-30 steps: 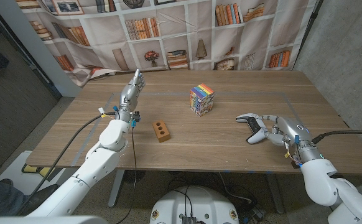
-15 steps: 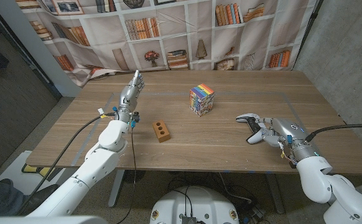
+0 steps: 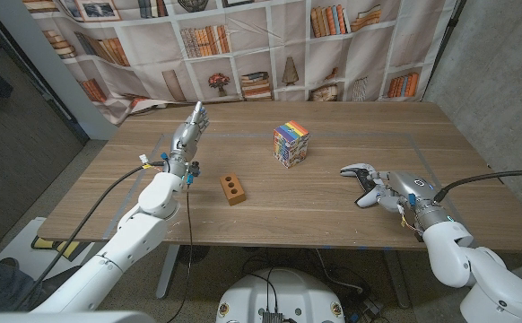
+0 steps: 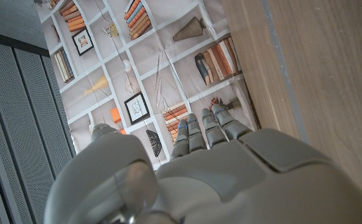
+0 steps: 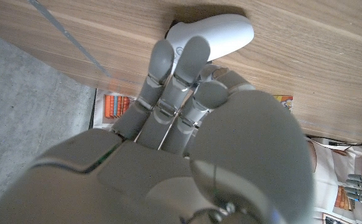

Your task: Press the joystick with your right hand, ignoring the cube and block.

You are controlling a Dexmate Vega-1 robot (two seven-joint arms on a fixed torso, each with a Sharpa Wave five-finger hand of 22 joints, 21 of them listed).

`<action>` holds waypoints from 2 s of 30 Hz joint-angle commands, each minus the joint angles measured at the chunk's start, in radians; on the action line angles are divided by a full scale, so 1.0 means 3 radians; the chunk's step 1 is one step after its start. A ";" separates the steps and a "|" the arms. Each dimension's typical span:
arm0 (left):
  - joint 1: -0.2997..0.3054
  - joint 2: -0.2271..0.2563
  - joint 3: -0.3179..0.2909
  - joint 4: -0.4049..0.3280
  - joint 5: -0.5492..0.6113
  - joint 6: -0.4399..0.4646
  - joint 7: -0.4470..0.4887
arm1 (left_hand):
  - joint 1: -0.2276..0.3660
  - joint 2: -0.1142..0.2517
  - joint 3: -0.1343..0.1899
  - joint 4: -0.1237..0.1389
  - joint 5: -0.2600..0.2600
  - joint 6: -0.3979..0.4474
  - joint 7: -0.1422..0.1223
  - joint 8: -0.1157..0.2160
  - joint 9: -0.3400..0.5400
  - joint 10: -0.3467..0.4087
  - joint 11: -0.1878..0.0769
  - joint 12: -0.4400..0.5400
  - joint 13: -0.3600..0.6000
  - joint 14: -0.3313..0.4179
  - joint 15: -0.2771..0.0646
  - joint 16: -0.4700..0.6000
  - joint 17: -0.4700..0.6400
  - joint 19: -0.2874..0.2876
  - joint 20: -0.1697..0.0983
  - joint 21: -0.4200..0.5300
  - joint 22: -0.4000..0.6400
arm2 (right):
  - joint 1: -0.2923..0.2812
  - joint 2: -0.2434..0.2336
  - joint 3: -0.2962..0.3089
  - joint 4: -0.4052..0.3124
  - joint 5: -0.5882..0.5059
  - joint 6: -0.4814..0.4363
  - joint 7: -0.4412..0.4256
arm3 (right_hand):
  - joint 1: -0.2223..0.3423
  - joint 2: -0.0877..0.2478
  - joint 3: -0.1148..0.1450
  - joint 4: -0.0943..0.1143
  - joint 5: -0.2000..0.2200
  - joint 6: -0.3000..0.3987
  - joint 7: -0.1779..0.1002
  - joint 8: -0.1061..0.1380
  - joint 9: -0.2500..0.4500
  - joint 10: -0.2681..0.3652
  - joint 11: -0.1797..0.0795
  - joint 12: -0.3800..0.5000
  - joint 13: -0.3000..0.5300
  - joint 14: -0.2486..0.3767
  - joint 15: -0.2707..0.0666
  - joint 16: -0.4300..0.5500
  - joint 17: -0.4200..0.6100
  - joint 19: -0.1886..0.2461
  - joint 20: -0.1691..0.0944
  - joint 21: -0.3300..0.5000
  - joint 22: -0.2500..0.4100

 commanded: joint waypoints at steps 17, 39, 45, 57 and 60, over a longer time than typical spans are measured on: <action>0.0055 0.0062 -0.0053 -0.0026 -0.0024 -0.0006 -0.0039 | 0.0005 -0.0023 0.0000 0.0017 -0.0017 0.0026 -0.0009 -0.0013 0.0009 0.0015 -0.0006 -0.0002 0.0006 0.0018 -0.0008 -0.0002 0.0012 0.0020 0.0012 -0.0017 0.0010 | 0.0399 -0.0530 -0.0360 -0.0125 0.0456 -0.0785 0.0088 | -0.0067 -0.0026 0.0078 0.0009 0.0060 -0.0015 0.0075 0.0013 0.0003 0.0021 -0.0002 0.0073 -0.0020 0.0039 -0.0005 0.0007 -0.0004 -0.0003 -0.0277 0.0023 -0.0027; 0.0081 0.0015 -0.0062 0.0077 -0.0086 -0.0081 -0.0068 | 0.0004 -0.0024 0.0004 0.0026 -0.0034 0.0026 -0.0015 -0.0019 0.0010 0.0009 -0.0012 -0.0007 0.0007 0.0017 -0.0003 -0.0004 0.0013 0.0018 0.0017 -0.0026 0.0011 | 0.0720 -0.0868 -0.0773 -0.0194 0.0824 -0.1069 -0.0238 | -0.0118 -0.0020 0.0112 0.0001 0.0060 0.0081 0.0030 0.0032 0.0004 0.0002 -0.0004 0.0096 -0.0075 0.0035 -0.0005 0.0021 -0.0037 0.0002 -0.0285 0.0053 -0.0095; 0.0076 0.0007 -0.0053 0.0091 -0.0085 -0.0091 -0.0073 | 0.0004 -0.0025 0.0006 0.0029 -0.0039 0.0027 -0.0014 -0.0020 0.0010 0.0011 -0.0017 -0.0007 0.0007 0.0017 -0.0004 -0.0004 0.0013 0.0020 0.0015 -0.0027 0.0011 | 0.0827 -0.0949 -0.0876 -0.0214 0.0947 -0.1155 -0.0261 | -0.0129 -0.0021 0.0110 0.0001 0.0056 0.0175 0.0030 0.0059 0.0005 -0.0012 -0.0004 0.0088 -0.0097 0.0024 -0.0005 0.0014 -0.0052 -0.0008 -0.0285 0.0056 -0.0119; 0.0065 -0.0007 -0.0042 0.0112 -0.0095 -0.0107 -0.0087 | 0.0004 -0.0025 0.0008 0.0033 -0.0046 0.0023 -0.0020 -0.0024 0.0010 0.0008 -0.0016 -0.0009 0.0007 0.0017 -0.0007 -0.0004 0.0014 0.0022 0.0015 -0.0031 0.0012 | 0.0968 -0.1082 -0.1026 -0.0252 0.1160 -0.1237 -0.0395 | -0.0155 -0.0009 0.0109 0.0000 0.0048 0.0454 0.0053 0.0096 0.0004 -0.0004 -0.0002 0.0112 -0.0117 0.0017 -0.0005 0.0019 -0.0064 -0.0023 -0.0288 0.0088 -0.0174; 0.0067 -0.0003 -0.0039 0.0111 -0.0093 -0.0102 -0.0086 | 0.0004 -0.0026 0.0009 0.0035 -0.0049 0.0024 -0.0018 -0.0024 0.0010 0.0009 -0.0018 -0.0009 0.0007 0.0018 -0.0006 -0.0004 0.0014 0.0022 0.0017 -0.0032 0.0012 | 0.1010 -0.1105 -0.1078 -0.0254 0.1194 -0.1256 -0.0430 | -0.0161 -0.0002 0.0109 0.0002 0.0046 0.0478 0.0056 0.0087 0.0004 -0.0009 -0.0002 0.0112 -0.0126 0.0022 -0.0005 0.0024 -0.0064 -0.0024 -0.0289 0.0099 -0.0183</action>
